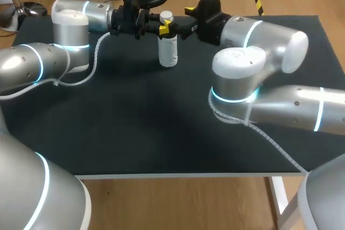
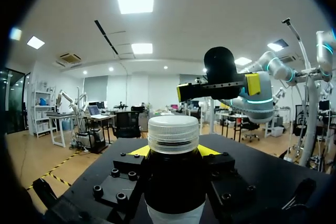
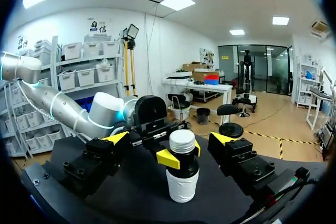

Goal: Unscrew the bottle cap

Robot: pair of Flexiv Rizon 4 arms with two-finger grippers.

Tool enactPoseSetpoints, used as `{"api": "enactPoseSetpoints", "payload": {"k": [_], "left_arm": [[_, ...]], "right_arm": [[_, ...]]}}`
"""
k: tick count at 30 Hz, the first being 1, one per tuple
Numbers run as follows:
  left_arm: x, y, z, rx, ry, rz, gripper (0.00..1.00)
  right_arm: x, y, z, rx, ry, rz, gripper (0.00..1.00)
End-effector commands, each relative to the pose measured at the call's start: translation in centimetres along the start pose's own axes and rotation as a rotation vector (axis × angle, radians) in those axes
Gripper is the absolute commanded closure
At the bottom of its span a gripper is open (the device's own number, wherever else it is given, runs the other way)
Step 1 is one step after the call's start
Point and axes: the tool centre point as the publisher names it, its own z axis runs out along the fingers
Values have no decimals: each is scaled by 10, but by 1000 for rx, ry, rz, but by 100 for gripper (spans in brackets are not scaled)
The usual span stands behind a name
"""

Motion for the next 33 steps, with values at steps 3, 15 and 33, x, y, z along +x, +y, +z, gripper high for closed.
{"api": "enactPoseSetpoints", "payload": {"k": [3, 15, 33], "left_arm": [[1, 0, 0, 0, -2, 3, 100], [1, 0, 0, 0, -2, 3, 100], [1, 0, 0, 0, -2, 3, 100]], "right_arm": [[5, -1, 21, 17, -36, 1, 0], [-2, -7, 48, 37, -28, 3, 0], [-17, -16, 65, 45, -35, 35, 0]]}}
